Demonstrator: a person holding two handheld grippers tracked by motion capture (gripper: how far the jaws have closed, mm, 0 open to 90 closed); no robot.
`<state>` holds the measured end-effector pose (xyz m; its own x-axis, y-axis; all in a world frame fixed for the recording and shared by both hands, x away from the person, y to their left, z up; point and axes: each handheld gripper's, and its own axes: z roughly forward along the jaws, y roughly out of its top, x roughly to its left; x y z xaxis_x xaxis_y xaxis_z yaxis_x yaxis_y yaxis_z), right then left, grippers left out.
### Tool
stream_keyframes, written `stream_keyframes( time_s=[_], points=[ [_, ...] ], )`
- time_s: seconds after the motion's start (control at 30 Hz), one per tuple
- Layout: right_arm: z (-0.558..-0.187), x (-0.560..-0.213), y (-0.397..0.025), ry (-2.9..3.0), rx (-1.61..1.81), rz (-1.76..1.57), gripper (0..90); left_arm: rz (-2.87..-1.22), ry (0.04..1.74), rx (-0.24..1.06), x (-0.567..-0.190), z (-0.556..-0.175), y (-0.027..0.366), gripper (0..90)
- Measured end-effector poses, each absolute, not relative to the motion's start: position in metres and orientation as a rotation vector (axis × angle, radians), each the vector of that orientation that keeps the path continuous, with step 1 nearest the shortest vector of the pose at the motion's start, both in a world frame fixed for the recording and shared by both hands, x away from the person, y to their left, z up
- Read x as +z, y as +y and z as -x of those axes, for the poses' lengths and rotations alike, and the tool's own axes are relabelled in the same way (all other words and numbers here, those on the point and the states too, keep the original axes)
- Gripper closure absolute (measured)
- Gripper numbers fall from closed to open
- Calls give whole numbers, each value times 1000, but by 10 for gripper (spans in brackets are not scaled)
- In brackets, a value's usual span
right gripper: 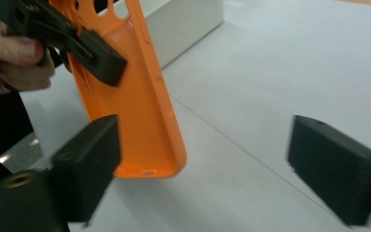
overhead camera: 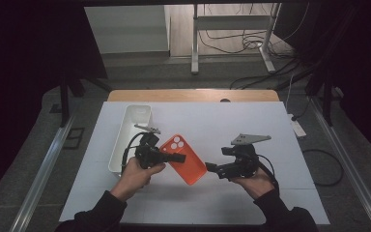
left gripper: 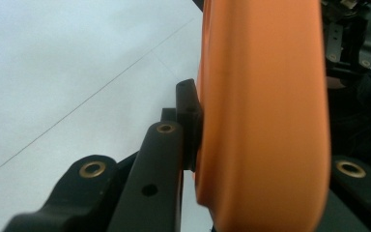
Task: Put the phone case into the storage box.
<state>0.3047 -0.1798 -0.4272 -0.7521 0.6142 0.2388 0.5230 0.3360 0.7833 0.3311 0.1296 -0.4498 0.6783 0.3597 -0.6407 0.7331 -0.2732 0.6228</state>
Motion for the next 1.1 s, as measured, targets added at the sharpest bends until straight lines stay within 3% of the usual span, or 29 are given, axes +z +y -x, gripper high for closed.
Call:
stream_keyframes(
  time_s=[0.1,1.1],
  points=[
    [-304,-430,-179,2499,1392,-1033,0,-1887,846,-460,-449,-331,133,840],
    [-300,-436,-160,2680,1477,-859,0,-1914,609,-498,-446,-327,123,840]
  ],
)
